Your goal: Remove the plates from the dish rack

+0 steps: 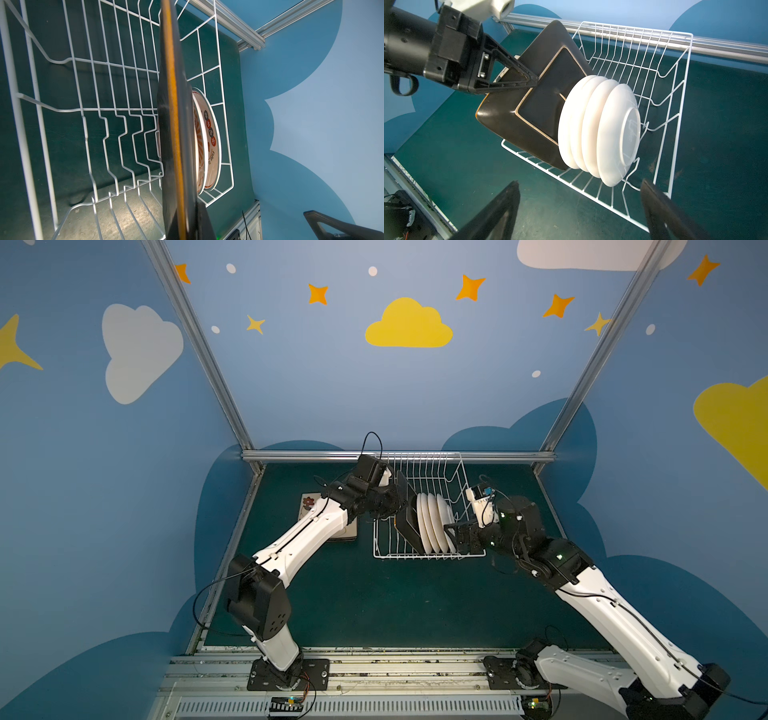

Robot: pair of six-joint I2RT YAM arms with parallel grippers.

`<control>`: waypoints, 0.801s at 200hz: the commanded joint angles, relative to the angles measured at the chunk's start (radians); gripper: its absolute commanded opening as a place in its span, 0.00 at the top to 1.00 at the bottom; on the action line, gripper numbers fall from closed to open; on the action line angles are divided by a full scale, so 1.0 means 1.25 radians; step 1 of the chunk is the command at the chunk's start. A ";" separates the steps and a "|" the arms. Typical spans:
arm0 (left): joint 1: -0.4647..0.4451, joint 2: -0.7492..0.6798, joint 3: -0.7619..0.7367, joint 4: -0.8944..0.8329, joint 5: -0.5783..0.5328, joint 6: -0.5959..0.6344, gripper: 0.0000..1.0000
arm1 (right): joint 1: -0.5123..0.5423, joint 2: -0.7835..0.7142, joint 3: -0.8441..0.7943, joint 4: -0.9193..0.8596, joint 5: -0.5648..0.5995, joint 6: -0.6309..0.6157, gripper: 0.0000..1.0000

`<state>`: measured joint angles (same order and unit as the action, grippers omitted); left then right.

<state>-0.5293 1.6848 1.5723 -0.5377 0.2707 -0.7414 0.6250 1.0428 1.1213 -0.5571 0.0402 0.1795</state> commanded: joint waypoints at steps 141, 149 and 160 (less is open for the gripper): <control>0.062 -0.125 0.014 0.055 -0.056 0.046 0.97 | -0.003 0.003 -0.004 0.030 -0.006 0.013 0.10; 0.064 -0.128 0.013 0.056 -0.057 0.048 0.97 | -0.003 0.002 -0.004 0.031 -0.007 0.013 0.10; 0.067 -0.131 0.014 0.055 -0.059 0.051 0.97 | -0.003 0.002 -0.005 0.034 -0.009 0.014 0.10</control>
<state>-0.4519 1.5951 1.5723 -0.5774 0.1818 -0.6968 0.6250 1.0451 1.1217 -0.5358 0.0395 0.1841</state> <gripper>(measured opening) 0.092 0.903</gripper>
